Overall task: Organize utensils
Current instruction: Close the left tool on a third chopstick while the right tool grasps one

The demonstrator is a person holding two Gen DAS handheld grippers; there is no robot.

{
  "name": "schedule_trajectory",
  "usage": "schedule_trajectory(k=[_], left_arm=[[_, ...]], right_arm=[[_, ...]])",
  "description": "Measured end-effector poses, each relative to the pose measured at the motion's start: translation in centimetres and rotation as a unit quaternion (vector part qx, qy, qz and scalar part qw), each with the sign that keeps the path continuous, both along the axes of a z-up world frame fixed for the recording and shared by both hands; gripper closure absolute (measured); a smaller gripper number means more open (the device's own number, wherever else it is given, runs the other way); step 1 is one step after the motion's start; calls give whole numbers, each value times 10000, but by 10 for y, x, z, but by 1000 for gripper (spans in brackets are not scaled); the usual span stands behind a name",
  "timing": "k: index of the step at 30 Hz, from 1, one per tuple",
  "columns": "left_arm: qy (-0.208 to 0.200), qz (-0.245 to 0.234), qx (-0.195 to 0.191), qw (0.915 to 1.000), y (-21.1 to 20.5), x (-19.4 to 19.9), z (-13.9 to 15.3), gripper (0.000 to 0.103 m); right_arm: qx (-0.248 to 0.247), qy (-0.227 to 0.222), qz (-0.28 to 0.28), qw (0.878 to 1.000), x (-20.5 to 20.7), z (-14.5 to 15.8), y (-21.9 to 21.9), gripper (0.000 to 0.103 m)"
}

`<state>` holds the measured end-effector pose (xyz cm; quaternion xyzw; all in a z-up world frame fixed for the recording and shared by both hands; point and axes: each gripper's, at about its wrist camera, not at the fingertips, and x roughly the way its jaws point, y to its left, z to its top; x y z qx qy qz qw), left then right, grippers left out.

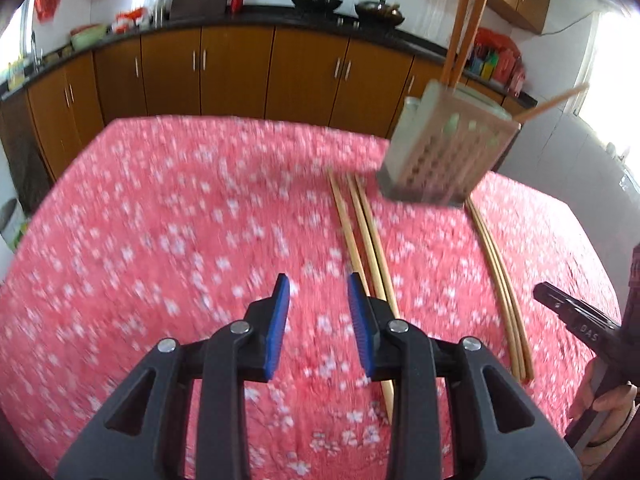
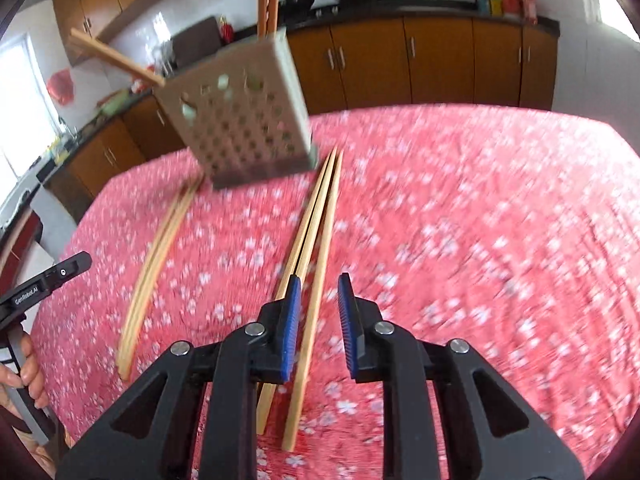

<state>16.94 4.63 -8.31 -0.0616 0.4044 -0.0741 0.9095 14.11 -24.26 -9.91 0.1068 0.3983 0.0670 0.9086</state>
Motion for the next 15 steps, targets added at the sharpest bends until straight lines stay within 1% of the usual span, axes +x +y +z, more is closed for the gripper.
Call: schedule_trajectory(k=[3, 6, 11, 12, 13, 15], left_arm=[[83, -69, -93, 9999, -7, 0, -8, 72], [115, -92, -110, 9998, -10, 0, -10, 72], [199, -154, -161, 9996, -19, 3, -16, 73], [229, -172, -159, 9995, -22, 4, -18, 74], [255, -195, -156, 9994, -22, 6, -20, 76], [302, -246, -136, 9991, -27, 8, -23, 79]], right_arm=[[-80, 108, -5, 9999, 6, -9, 5, 86], [-117, 187, -24, 9998, 10, -13, 8, 86], [-273, 174, 25, 9995, 11, -22, 12, 86], [-377, 148, 33, 9992, 11, -23, 15, 88], [-442, 149, 6, 9989, 9, -22, 11, 94], [-461, 160, -108, 9988, 8, -23, 8, 95]])
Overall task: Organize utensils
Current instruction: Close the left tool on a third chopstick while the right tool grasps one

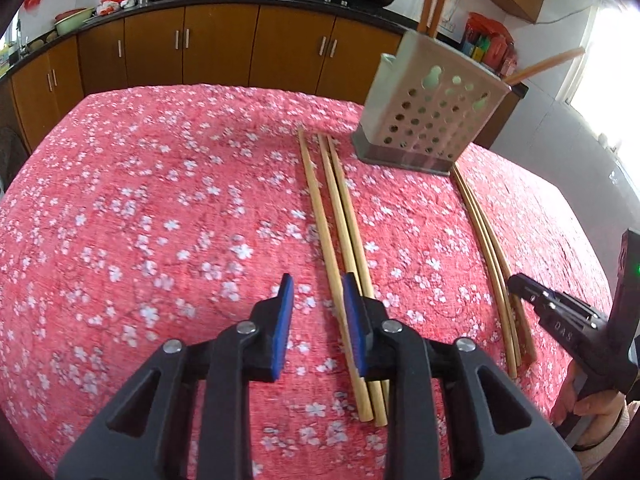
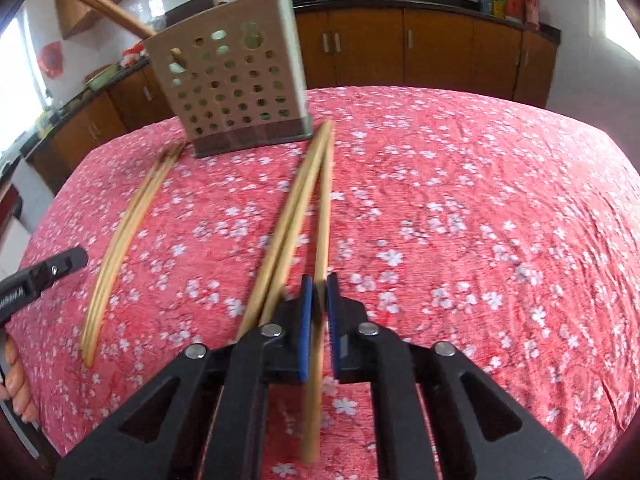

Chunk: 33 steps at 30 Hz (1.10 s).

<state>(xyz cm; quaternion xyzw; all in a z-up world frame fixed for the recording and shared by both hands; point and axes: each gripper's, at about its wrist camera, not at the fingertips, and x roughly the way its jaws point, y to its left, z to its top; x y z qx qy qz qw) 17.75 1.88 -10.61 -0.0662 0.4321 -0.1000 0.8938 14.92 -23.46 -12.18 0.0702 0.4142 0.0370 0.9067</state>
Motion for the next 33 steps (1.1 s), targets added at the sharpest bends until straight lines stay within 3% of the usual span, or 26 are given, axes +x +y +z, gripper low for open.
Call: schedule_trajectory(k=[15, 21, 33], left_arm=[[28, -48, 582, 9983, -22, 5, -14, 94], [16, 231, 664, 9975, -9, 16, -13, 95], [-77, 645, 931, 9935, 23, 33, -11, 94]], right_arm=[[23, -6, -143, 9999, -3, 1, -11, 95], [-45, -4, -163, 9999, 0, 1, -11, 95], [-98, 8, -826, 9965, 13, 0, -58, 95]])
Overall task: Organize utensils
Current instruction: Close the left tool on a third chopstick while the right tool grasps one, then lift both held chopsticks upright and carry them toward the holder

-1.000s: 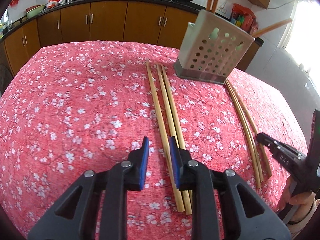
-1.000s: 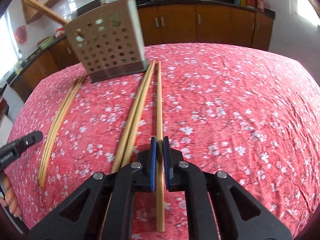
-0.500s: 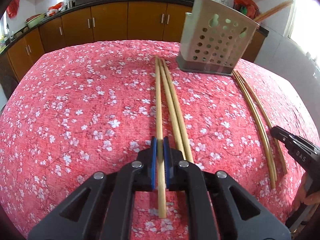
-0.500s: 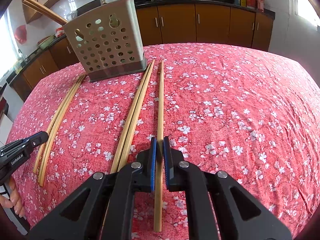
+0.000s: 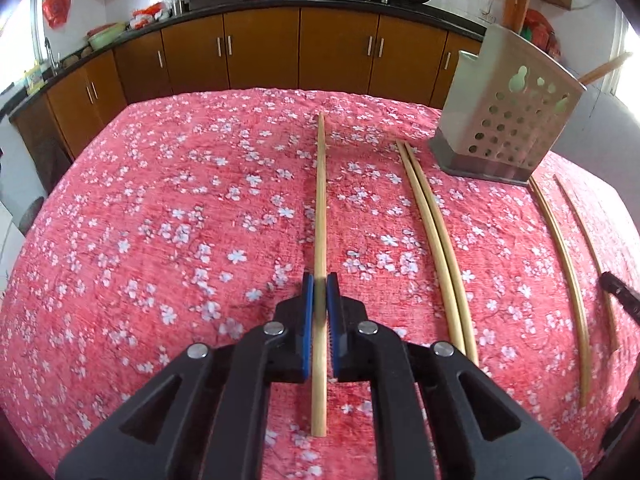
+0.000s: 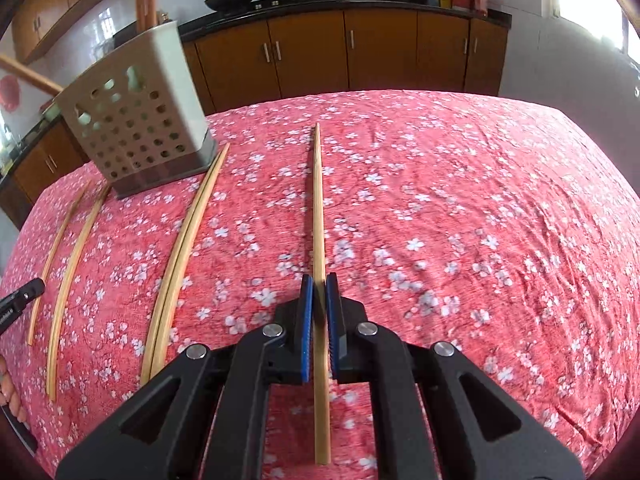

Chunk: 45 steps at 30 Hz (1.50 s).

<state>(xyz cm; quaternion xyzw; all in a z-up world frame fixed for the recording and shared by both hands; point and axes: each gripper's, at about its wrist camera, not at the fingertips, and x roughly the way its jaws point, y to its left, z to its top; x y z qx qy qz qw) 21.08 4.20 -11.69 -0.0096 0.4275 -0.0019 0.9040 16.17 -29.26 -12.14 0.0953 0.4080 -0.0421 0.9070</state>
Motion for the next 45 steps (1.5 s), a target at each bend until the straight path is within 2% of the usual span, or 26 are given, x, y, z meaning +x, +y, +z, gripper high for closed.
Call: schedule_trajectory(k=[16, 45], left_arm=[[7, 30, -165, 9999, 5, -4, 2, 94], [13, 41, -138, 9999, 4, -5, 3, 94]], right_arm=[[-34, 12, 3, 10000, 0, 0, 0, 95], [-49, 20, 48, 10000, -4, 1, 3, 95]])
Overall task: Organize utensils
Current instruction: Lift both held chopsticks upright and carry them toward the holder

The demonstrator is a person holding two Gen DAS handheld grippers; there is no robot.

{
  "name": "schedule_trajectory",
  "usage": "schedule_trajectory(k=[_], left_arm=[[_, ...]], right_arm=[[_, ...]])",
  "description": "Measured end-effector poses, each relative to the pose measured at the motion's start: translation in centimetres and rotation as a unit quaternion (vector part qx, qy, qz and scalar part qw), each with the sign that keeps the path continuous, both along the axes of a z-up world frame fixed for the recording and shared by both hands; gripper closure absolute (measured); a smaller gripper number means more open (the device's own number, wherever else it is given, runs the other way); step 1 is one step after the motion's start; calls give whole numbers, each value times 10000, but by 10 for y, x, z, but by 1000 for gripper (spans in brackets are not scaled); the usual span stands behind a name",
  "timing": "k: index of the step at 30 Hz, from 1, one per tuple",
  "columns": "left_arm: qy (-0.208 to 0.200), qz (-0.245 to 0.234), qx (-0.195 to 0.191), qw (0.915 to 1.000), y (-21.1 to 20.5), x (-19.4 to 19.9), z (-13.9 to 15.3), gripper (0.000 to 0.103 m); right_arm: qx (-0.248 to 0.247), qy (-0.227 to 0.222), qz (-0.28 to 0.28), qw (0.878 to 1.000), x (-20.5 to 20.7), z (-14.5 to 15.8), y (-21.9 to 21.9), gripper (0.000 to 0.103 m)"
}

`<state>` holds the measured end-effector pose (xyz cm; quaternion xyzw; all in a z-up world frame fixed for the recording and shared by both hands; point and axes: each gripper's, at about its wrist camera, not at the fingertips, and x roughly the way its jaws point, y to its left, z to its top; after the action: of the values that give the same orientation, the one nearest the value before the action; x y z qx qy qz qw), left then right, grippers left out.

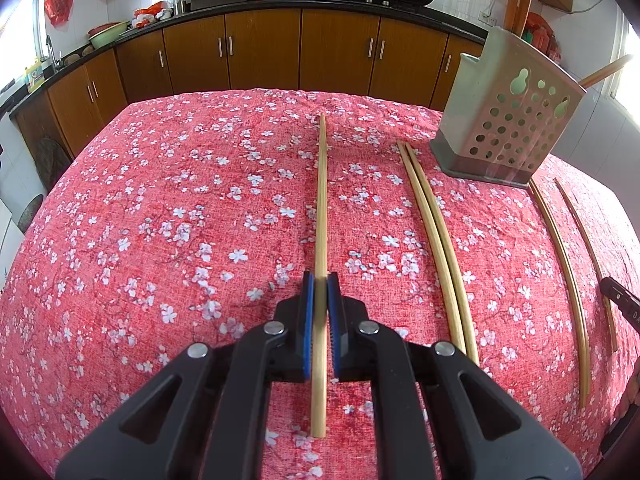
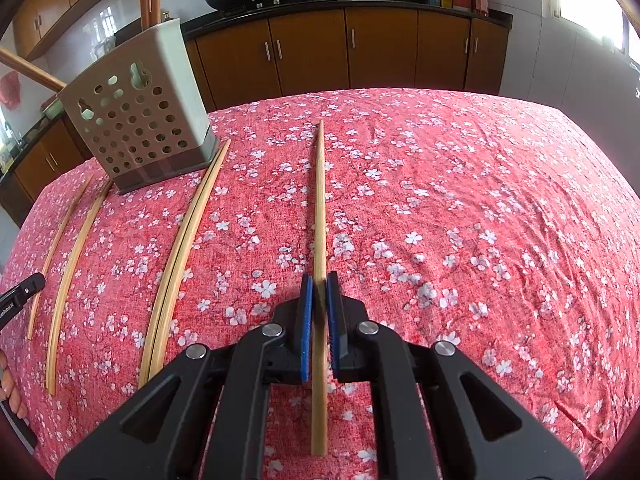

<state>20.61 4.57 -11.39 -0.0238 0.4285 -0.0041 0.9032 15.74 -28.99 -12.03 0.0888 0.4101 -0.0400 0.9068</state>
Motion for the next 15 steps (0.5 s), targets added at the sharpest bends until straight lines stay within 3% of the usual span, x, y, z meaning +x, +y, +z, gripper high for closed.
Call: schedule_trajectory(k=[5, 15], left_arm=[[-2, -28, -118, 9999, 3, -2, 1, 94], [7, -152, 97, 9998, -3, -11, 2, 95]], right_arm=[[2, -1, -1, 10000, -3, 0, 1, 95], [241, -56, -16, 9997, -8, 2, -5, 95]])
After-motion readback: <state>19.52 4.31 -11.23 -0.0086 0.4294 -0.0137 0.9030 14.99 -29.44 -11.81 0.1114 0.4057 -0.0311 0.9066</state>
